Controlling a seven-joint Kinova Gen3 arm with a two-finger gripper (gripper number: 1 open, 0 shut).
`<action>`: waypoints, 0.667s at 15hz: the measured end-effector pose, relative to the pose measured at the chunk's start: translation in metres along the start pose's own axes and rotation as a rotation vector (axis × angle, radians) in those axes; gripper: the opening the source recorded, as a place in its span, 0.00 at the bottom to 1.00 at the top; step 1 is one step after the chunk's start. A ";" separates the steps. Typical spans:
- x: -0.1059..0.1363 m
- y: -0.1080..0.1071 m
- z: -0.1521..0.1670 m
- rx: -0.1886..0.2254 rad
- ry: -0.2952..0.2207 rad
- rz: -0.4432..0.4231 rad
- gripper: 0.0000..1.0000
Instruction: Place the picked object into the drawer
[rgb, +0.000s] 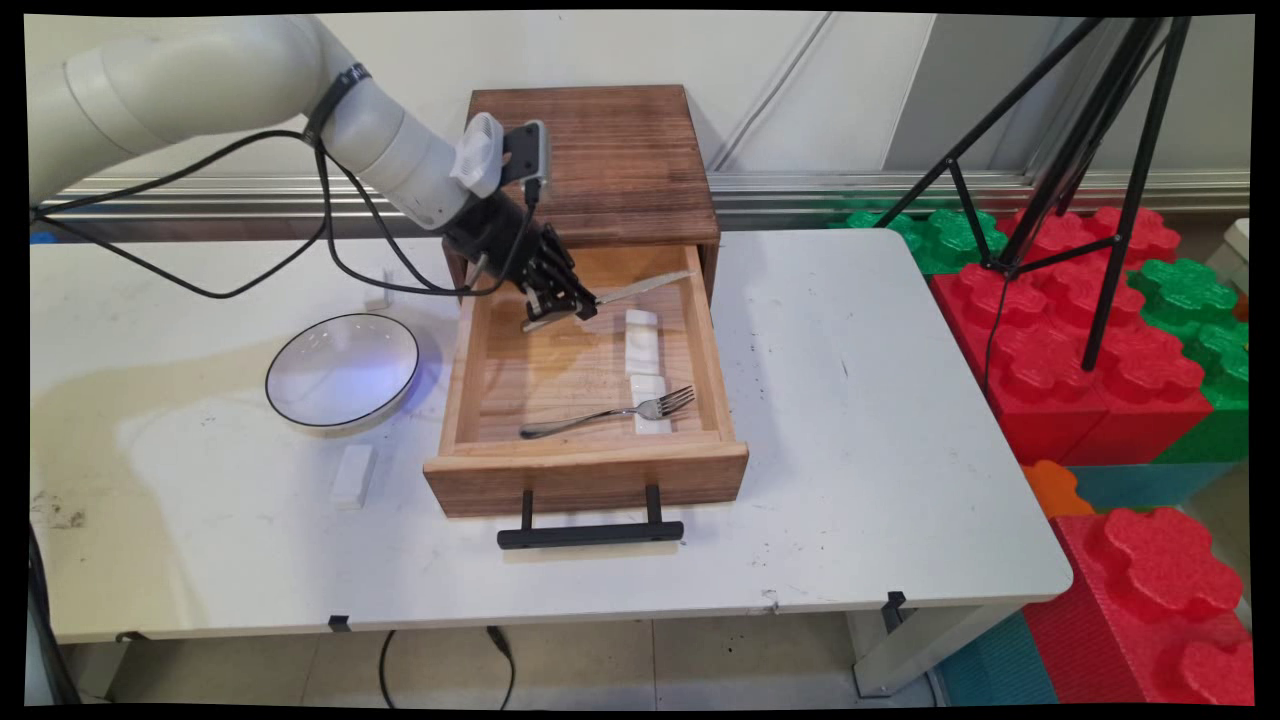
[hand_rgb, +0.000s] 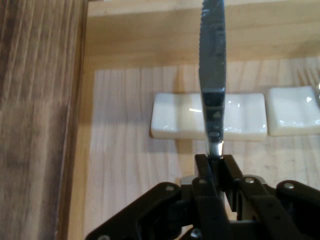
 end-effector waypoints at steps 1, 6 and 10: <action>-0.002 -0.001 0.003 0.002 -0.010 -0.003 0.00; -0.014 -0.003 0.014 0.002 -0.066 -0.019 0.00; -0.021 -0.002 0.020 -0.003 -0.093 -0.028 0.00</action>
